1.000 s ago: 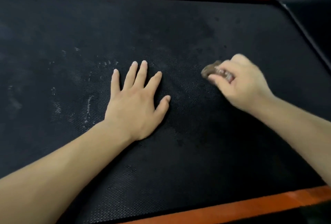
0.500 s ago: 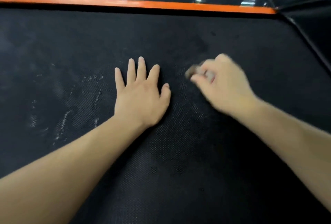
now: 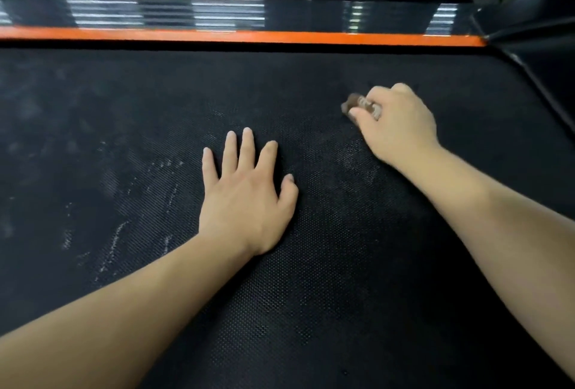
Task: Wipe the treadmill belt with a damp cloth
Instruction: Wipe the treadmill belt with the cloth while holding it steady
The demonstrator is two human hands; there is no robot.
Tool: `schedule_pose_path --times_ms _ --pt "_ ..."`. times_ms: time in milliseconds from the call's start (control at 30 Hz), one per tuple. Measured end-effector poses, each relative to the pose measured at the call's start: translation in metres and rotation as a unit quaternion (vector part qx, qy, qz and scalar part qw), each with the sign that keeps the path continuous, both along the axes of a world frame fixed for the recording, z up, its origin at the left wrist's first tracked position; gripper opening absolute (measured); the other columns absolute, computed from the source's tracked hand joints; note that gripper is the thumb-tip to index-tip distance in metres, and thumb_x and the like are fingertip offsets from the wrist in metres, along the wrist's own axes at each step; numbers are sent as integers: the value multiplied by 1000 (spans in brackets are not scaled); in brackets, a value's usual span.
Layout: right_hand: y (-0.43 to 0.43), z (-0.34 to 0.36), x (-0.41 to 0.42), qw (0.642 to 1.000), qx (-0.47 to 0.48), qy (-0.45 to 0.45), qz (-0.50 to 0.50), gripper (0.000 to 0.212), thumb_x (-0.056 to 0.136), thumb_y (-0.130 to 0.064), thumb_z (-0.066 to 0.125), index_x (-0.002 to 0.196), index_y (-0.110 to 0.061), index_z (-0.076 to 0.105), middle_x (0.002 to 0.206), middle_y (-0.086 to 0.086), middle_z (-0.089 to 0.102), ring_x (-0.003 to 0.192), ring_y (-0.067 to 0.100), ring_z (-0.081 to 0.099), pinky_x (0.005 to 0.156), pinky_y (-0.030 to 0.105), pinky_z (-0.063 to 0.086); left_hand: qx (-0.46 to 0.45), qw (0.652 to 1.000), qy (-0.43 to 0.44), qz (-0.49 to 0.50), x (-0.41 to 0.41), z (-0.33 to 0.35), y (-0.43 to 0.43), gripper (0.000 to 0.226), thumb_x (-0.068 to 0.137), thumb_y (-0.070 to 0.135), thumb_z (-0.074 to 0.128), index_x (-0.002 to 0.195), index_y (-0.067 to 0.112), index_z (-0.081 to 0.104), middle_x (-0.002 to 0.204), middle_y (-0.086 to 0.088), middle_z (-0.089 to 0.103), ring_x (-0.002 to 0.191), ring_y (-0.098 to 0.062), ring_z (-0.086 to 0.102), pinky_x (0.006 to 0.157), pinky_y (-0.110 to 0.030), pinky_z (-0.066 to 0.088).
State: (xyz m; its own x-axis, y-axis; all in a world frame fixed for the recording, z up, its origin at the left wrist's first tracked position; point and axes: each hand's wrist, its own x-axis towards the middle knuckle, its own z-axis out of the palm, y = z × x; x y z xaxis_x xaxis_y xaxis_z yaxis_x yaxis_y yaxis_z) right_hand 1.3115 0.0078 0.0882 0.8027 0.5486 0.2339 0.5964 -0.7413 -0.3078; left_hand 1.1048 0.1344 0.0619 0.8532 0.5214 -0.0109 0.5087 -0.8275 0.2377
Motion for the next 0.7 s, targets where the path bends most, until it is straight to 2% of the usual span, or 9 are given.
schedule_pose_path --times_ms 67,167,200,333,467,500,600,633,700 --pt "12 -3 -3 1000 -12 -25 8 29 94 -48 54 99 -22 65 99 7 50 91 33 57 75 38 44 -1 1000 2 -1 0 1 1 64 101 57 20 158 31 17 171 -7 0 157 -26 -11 124 -54 -8" --pt "14 -12 -35 985 1 11 170 26 91 -50 59 94 -25 67 89 0 47 80 24 53 69 34 42 3 1000 13 -3 0 0 0 67 98 60 15 160 36 12 171 -5 -3 156 -25 -12 124 -54 -9" --pt "12 -11 -25 986 -3 12 166 25 90 -50 61 94 -27 68 87 -2 46 81 23 53 68 32 40 4 1000 16 -4 0 0 0 68 97 61 13 160 37 11 171 -4 -3 156 -25 -13 124 -54 -9" --pt "26 -1 42 999 25 2 -40 28 90 -49 61 101 -24 69 96 3 49 96 33 59 71 32 38 11 1000 9 -4 0 -2 1 69 96 63 10 161 38 10 171 -3 -2 156 -26 -12 124 -55 -8" --pt "33 -15 14 992 2 -10 130 26 88 -49 63 96 -25 69 90 1 50 82 25 53 69 33 42 17 1000 15 -3 1 -2 0 71 95 65 8 161 38 10 171 -2 -2 156 -26 -12 124 -55 -8" --pt "33 -12 25 993 0 -10 116 27 88 -50 64 97 -25 70 91 1 50 83 25 54 69 33 42 18 1000 16 -4 0 -3 1 71 95 65 7 161 38 9 171 -2 -2 156 -26 -13 124 -55 -8" --pt "44 4 87 998 29 4 -60 28 88 -48 62 100 -24 69 105 6 63 99 31 61 77 36 48 22 1000 10 -6 -1 -3 0 71 95 65 7 161 38 7 171 -2 -4 156 -25 -14 124 -55 -9" --pt "49 4 94 996 33 5 -79 28 88 -48 62 100 -24 69 108 6 65 100 31 61 79 38 50 21 1000 9 -6 0 -2 1 71 95 65 7 161 38 7 171 -2 -4 156 -25 -15 124 -54 -10" --pt "63 -4 81 1000 26 -3 -7 27 86 -49 64 98 -26 69 105 5 63 94 28 60 79 36 49 18 1000 13 -5 -1 -1 0 72 95 65 6 161 38 5 171 -2 -6 156 -25 -17 124 -54 -12"
